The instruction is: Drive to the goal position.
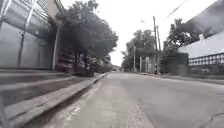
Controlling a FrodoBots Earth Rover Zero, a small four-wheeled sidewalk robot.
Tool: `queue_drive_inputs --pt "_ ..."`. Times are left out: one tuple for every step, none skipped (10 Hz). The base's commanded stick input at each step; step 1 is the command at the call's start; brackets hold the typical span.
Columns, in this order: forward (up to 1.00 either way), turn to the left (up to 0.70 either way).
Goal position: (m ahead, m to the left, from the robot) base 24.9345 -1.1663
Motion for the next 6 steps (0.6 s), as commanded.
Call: queue_drive_inputs --pt "0.7 0.0" --pt "0.7 0.0" --pt "0.7 0.0" --pt "0.7 0.0" --pt "0.7 0.0" --pt "0.7 0.0"
